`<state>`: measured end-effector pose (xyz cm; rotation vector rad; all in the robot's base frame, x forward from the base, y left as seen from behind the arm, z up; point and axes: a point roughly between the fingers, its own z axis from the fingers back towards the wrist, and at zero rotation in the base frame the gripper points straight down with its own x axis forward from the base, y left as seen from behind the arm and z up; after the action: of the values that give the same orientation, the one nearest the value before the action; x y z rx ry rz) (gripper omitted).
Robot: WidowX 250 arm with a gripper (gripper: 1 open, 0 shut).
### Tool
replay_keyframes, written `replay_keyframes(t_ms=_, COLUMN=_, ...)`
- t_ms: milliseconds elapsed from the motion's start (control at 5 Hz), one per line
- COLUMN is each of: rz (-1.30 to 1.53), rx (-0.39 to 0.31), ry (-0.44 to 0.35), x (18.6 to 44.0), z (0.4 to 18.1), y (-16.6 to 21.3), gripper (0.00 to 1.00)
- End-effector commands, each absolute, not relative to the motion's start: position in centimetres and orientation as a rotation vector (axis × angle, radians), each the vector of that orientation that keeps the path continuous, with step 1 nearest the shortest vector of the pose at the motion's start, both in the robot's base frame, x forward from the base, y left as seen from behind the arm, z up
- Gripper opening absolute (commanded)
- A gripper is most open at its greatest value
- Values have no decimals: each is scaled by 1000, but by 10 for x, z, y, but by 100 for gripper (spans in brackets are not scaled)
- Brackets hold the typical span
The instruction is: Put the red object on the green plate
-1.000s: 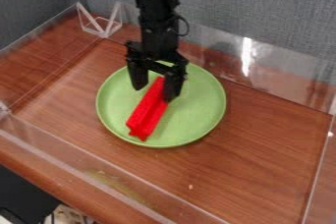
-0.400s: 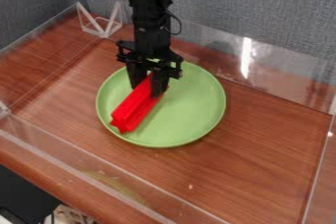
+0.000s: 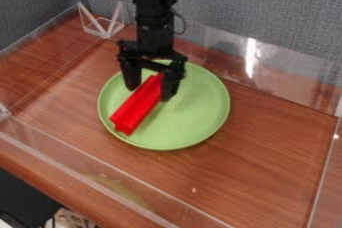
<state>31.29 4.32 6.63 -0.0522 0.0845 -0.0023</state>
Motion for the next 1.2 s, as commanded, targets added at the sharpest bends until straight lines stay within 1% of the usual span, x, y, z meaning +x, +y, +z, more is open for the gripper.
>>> replay_keyframes(t_ms=0, rz=21, rx=-32, ry=-5, x=312, z=115, y=34, gripper=100)
replay_keyframes(t_ms=200, rz=45, rx=-32, ry=-17, x=305, z=142, y=24, gripper=100)
replay_keyframes(t_ms=400, rz=39, rx=-25, ry=-29, x=311, z=164, y=16, gripper=100)
replay_keyframes(t_ms=600, rz=17, rx=-16, ry=-33, x=311, z=173, y=6, gripper=100)
replay_keyframes(t_ms=800, rz=10, rx=-9, ry=-28, x=301, z=173, y=16, gripper=100)
replay_keyframes(t_ms=1000, rz=3, rx=-2, ry=-11, x=297, z=170, y=24, gripper=100)
